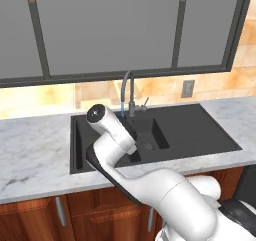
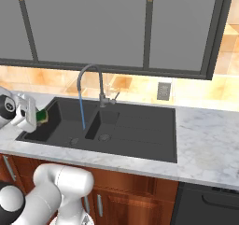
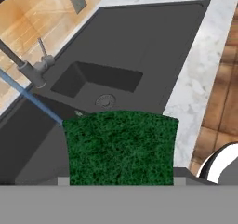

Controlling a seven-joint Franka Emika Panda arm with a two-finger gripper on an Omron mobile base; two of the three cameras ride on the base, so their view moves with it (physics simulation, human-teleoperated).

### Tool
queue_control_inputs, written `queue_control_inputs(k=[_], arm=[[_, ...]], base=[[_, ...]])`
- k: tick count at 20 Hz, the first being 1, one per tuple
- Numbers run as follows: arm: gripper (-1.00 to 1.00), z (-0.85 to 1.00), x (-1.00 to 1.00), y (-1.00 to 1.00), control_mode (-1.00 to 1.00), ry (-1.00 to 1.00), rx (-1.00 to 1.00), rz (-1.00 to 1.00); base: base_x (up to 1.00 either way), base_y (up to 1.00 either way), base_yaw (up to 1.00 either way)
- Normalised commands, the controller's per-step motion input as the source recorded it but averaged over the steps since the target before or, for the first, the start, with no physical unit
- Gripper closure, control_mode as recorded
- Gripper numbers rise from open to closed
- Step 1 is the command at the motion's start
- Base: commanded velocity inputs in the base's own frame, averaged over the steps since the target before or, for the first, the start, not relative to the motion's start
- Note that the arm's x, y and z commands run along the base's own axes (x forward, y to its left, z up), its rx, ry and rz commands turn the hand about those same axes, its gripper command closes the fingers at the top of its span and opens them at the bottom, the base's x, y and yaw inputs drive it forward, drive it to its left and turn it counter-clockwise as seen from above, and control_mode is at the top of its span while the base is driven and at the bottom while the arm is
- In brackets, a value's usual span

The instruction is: Soak the sponge with water for a few seconds and then drop it inside the sink.

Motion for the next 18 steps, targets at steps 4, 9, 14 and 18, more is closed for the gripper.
queue_control_inputs(k=[4, 9, 14, 18], arm=[[1.00, -0.05, 0.01, -0.18, -1.00, 0.00, -0.02, -0.18], [1.00, -0.21, 0.23, -0.13, -1.00, 0.00, -0.01, -0.11], [1.00, -0.22, 0.29, -0.09, -1.00, 0.00, 0.00, -0.06], [1.00, -0.16, 0.26, -0.03, -1.00, 0.00, 0.00, -0.04]], base=[[0.00, 0.00, 0.00], [0.00, 0.00, 0.00], [0.00, 0.00, 0.00], [0.00, 0.00, 0.00]])
